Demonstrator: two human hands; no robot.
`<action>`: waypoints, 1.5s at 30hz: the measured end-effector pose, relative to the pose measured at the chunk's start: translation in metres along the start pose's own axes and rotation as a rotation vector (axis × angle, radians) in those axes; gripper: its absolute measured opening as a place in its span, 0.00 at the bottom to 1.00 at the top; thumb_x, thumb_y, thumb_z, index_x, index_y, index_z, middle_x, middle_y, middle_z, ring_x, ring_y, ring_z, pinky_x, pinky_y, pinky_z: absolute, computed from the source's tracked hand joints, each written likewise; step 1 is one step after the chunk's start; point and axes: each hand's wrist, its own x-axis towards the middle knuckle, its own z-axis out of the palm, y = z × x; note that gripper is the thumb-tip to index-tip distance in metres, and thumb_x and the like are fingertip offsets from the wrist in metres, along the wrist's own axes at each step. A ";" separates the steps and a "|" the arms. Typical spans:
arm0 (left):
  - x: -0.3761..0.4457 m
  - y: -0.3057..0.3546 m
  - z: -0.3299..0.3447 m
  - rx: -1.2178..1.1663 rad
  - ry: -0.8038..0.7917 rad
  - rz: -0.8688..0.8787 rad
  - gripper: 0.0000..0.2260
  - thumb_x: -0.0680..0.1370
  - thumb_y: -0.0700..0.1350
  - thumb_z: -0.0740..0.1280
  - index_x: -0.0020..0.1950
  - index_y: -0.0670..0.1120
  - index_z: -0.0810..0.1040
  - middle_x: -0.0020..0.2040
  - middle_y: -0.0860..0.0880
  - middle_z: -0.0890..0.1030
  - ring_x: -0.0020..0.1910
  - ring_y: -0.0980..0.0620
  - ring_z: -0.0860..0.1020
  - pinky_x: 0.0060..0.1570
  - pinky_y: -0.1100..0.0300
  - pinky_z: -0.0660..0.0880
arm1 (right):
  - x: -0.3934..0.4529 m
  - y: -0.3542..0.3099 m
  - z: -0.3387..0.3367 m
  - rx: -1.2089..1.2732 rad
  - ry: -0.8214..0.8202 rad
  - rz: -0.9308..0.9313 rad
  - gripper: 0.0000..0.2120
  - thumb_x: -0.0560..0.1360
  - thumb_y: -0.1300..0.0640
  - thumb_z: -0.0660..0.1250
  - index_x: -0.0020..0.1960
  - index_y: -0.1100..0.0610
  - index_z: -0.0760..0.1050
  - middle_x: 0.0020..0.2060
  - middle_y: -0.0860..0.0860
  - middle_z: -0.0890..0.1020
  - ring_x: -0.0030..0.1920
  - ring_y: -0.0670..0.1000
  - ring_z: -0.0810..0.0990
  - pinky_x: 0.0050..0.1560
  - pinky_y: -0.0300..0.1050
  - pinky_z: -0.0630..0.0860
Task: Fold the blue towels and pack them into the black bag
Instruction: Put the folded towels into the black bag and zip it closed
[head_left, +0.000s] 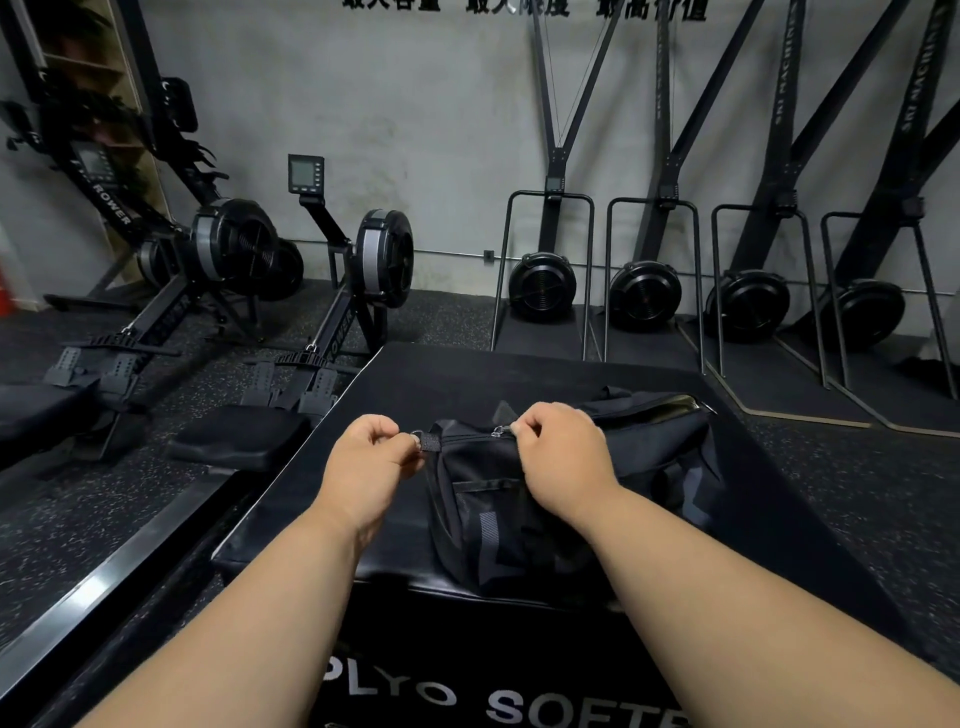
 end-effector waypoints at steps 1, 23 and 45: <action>0.001 0.002 0.000 0.017 0.001 0.013 0.12 0.77 0.30 0.68 0.44 0.46 0.72 0.37 0.47 0.73 0.33 0.54 0.77 0.54 0.50 0.81 | 0.001 0.005 -0.004 -0.042 0.012 -0.014 0.13 0.83 0.48 0.64 0.41 0.49 0.76 0.46 0.45 0.79 0.55 0.54 0.75 0.60 0.52 0.70; 0.005 0.002 0.016 0.147 0.038 0.081 0.10 0.77 0.35 0.69 0.39 0.47 0.76 0.31 0.55 0.76 0.34 0.57 0.78 0.59 0.44 0.81 | 0.022 0.039 0.010 0.032 -0.270 -0.016 0.16 0.80 0.42 0.69 0.40 0.52 0.78 0.38 0.45 0.81 0.42 0.47 0.78 0.43 0.46 0.71; 0.042 0.001 0.007 0.759 0.180 0.276 0.04 0.79 0.43 0.69 0.53 0.50 0.81 0.50 0.49 0.83 0.52 0.45 0.81 0.52 0.54 0.73 | 0.024 0.129 -0.077 -0.024 0.016 0.273 0.16 0.83 0.46 0.65 0.40 0.53 0.73 0.40 0.50 0.79 0.42 0.55 0.77 0.41 0.50 0.69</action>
